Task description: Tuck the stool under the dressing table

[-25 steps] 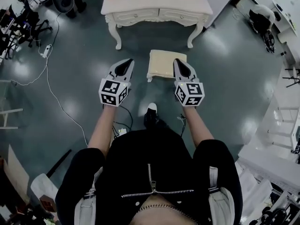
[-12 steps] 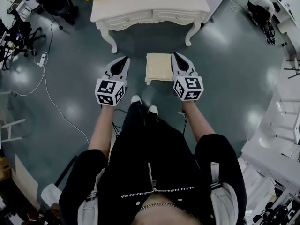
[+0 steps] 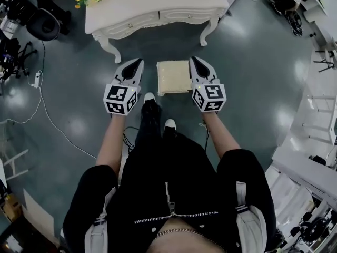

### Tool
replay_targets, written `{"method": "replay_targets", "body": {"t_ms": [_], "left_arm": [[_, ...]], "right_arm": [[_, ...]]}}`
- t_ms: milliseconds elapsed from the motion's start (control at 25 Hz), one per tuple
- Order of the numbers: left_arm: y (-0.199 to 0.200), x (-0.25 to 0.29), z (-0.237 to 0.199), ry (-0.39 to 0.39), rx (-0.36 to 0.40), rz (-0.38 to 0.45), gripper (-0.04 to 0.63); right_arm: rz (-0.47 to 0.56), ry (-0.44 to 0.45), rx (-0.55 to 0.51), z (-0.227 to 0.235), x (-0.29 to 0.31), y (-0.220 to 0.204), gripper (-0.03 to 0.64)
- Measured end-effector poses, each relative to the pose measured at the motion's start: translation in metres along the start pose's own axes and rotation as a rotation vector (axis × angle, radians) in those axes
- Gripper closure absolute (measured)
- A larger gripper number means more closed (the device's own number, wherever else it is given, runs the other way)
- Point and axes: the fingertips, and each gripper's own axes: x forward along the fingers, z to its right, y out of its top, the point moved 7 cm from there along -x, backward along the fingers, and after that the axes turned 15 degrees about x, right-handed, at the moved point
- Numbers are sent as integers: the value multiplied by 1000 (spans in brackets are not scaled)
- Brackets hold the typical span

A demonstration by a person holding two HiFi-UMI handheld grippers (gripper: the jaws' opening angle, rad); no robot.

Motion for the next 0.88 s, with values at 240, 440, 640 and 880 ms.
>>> {"method": "replay_targets", "body": {"t_ms": [240, 440, 640, 880], "left_arm": [[-11, 56, -20, -110, 22, -35, 574], [-37, 95, -23, -178, 32, -52, 574], [-66, 126, -25, -216, 29, -77, 574], [-92, 141, -27, -212, 21, -96, 574]], "right_arm": [[-29, -77, 79, 29, 30, -14, 581], [-72, -147, 158, 58, 40, -59, 563], [-129, -221, 256, 87, 46, -111, 462], [-142, -304, 488, 120, 43, -181, 258]]}}
